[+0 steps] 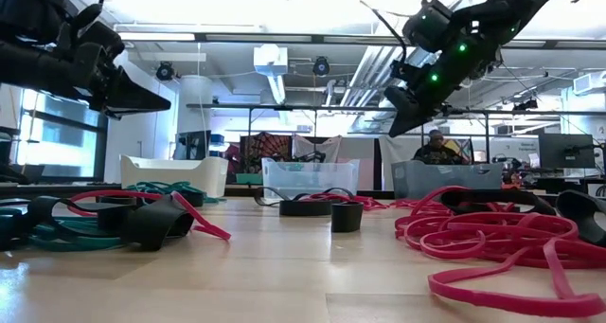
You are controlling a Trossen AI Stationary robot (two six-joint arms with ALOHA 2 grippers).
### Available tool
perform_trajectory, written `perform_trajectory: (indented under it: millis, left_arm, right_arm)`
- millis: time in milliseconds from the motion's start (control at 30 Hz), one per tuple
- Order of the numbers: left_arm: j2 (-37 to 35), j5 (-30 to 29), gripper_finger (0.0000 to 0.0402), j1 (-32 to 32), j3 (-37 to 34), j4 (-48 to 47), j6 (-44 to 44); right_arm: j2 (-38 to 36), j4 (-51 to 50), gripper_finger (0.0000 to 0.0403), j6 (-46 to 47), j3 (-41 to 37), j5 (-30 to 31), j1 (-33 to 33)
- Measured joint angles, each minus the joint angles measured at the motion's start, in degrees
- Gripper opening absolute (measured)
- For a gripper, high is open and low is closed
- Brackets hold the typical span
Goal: Sort rubber bands into baskets
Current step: Put the black rubber band into the black bin
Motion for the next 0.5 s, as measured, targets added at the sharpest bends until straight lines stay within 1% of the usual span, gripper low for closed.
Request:
perform_trajectory:
  millis: [167, 367, 500]
  left_arm:
    - [1.66, 0.27, 0.0000, 0.00, 0.00, 1.35, 0.00]
    - [3.92, 0.44, 0.0000, 0.00, 0.00, 3.64, 0.02]
    - [5.08, 0.44, 0.0000, -0.01, 0.00, 3.66, 0.00]
  right_arm:
    - [0.00, 1.96, 0.0000, -0.75, 0.00, -1.28, 2.06]
    - [0.02, 2.61, 0.0000, -4.29, 0.00, -2.30, 3.52]
    - [0.02, 3.21, 0.0000, -4.43, 0.00, -4.40, 4.43]
